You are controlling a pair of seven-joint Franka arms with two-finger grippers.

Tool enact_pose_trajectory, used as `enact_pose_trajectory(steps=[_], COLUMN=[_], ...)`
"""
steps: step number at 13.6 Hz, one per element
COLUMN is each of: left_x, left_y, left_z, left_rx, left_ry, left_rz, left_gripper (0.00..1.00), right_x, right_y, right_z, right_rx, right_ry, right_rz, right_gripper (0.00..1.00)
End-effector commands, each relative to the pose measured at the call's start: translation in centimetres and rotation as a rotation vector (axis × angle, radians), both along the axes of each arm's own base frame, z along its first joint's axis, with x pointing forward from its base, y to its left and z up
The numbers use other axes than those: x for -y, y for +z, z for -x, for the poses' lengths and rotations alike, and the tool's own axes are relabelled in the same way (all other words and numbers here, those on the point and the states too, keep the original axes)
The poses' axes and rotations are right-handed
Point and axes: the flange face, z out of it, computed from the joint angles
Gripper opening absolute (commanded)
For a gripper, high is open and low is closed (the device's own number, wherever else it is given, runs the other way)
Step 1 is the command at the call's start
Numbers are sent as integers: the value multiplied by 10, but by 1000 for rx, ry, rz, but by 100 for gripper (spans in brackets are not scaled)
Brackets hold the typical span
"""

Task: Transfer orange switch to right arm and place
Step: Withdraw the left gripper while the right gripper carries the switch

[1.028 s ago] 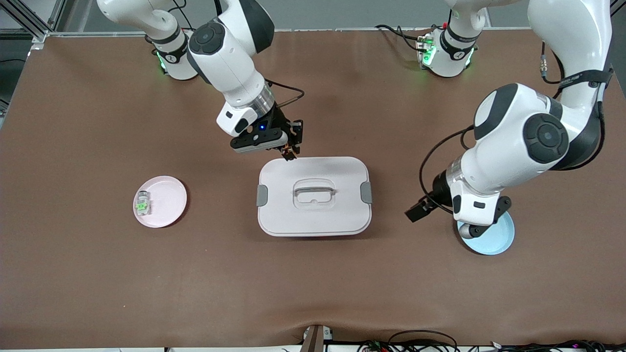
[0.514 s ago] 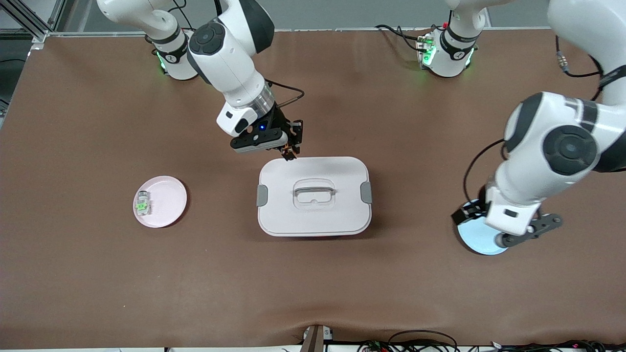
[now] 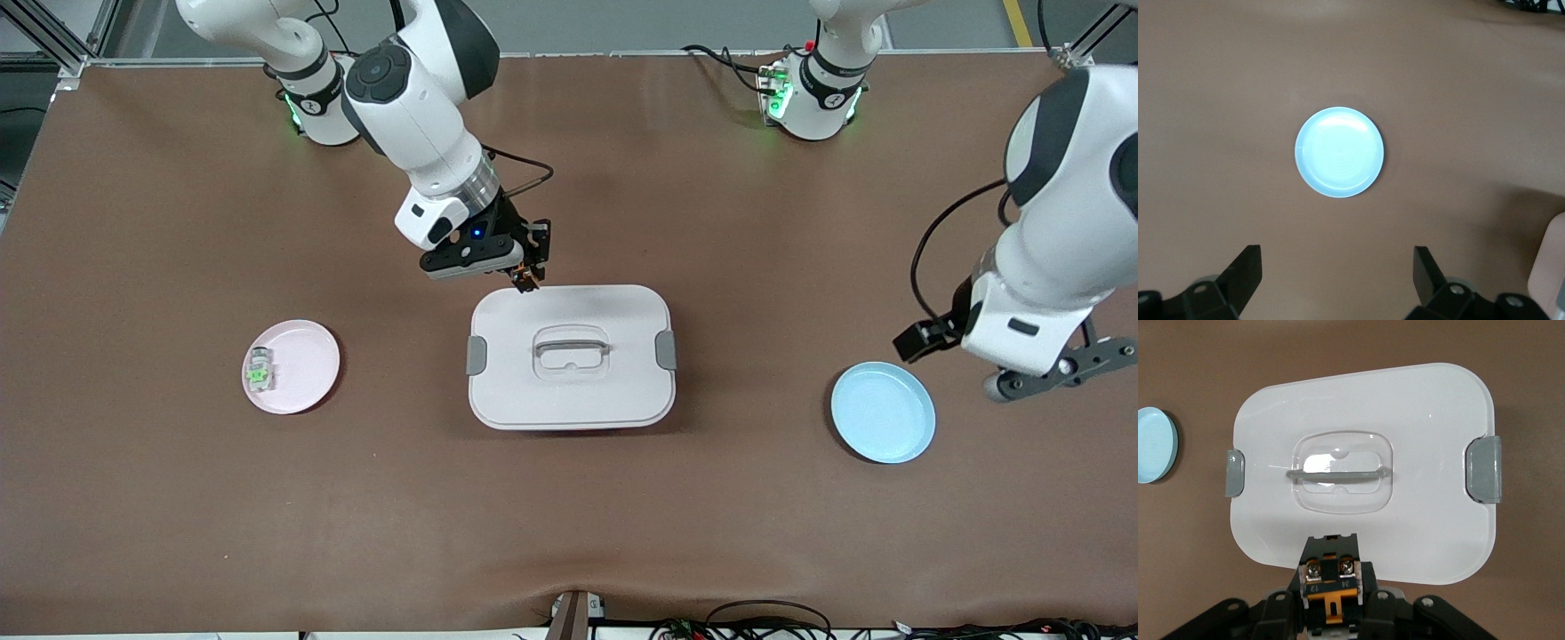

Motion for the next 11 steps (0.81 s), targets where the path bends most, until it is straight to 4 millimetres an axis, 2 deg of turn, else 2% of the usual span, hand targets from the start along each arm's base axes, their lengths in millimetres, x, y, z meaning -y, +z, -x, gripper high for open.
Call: enact_pose_trajectory(steps=[1, 6, 8, 11], left_x=[-4, -1, -2, -2], left_y=[25, 25, 26, 24], left_z=[18, 21, 22, 22], left_rx=[1, -11, -16, -26], left_ry=[-20, -23, -20, -17], left_rz=[-40, -40, -23, 10], left_gripper=[100, 100, 100, 100], right_x=[9, 6, 20, 64], right_y=[10, 6, 6, 5], right_z=[-37, -38, -48, -66], right_rx=[-5, 7, 40, 47], right_ry=[54, 64, 168, 396], right_rz=[27, 24, 61, 146], right_gripper=[0, 0, 0, 0])
